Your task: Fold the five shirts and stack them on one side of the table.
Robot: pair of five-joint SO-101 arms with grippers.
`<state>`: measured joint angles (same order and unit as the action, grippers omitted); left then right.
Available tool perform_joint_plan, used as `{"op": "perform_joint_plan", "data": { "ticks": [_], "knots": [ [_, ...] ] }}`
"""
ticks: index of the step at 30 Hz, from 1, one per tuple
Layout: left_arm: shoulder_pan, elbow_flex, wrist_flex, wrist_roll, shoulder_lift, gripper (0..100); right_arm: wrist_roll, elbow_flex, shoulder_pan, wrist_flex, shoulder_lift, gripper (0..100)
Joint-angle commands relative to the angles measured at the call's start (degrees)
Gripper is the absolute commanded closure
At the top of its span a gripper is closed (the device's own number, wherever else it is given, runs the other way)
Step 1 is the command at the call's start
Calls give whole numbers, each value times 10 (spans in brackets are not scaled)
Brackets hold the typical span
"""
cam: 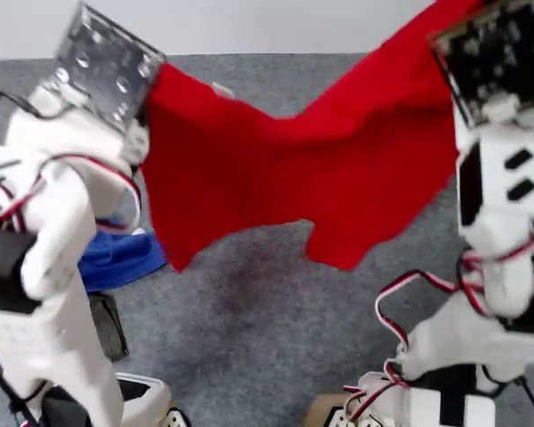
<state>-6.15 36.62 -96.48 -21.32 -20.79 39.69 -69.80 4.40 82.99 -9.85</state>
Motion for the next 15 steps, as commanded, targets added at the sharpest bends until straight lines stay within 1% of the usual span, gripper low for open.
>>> {"op": "perform_joint_plan", "data": {
  "ticks": [1,8,11,15],
  "knots": [
    [-11,14,-21,6,-35,993,10,-24,27,-23,-39,988],
    [-10,17,-14,6,-62,993,13,-25,78,-78,-83,988],
    [-10,17,13,6,-84,993,12,-24,101,-94,-109,988],
    [-10,17,57,6,-108,993,12,-22,130,-88,-141,988]
  ]
}}
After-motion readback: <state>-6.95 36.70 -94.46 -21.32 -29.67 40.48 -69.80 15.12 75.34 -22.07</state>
